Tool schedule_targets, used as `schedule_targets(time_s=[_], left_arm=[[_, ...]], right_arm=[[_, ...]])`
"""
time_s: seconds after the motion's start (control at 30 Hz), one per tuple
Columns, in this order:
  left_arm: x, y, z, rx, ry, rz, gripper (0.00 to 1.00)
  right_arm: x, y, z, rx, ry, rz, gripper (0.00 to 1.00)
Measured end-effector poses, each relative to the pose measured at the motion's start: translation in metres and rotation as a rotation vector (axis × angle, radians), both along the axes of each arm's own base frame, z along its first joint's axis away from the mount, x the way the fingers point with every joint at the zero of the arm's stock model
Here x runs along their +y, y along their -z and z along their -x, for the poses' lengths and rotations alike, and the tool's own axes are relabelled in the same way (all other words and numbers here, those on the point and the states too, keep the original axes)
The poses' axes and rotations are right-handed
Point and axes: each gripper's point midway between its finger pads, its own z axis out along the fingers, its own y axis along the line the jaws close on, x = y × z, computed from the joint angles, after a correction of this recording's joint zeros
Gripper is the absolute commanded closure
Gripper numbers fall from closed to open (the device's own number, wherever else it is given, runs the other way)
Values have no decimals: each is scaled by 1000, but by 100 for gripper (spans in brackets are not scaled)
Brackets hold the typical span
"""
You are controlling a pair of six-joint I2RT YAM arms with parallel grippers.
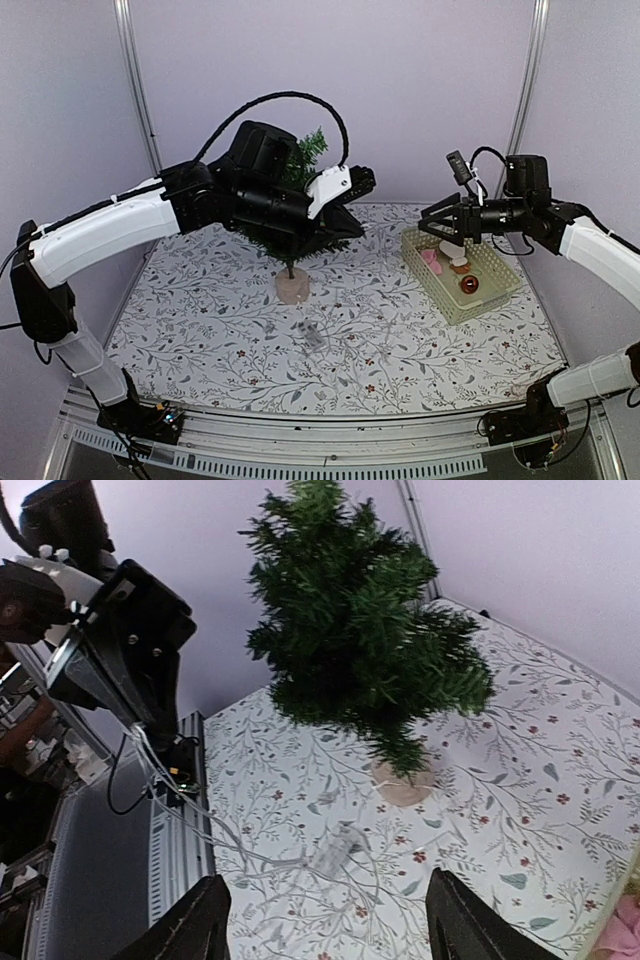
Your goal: Decorate the small christmas tree
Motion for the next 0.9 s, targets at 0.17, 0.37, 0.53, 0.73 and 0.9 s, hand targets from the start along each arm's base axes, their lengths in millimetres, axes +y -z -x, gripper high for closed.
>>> schedule_targets(time_s=[0.17,0.37,0.53,0.73,0.9], left_arm=[[-2,-4,10,-18,72,7,100],[-4,-5,16,-32,120,11,100],[-5,-6,19,-35,140,16,100],[-5,-7,20,-36,149,21,100],[-5,-7,19,-37,146,21,100]], right_arm=[[34,-26,31,-51,-164,-42,51],[57,-37,50,-68,-269,-63,58],[70,-30,63,-45,-319,-53,64],[76,-25,68,-30,-335,-41,74],[81,-21,73,-30,-343,-26,80]])
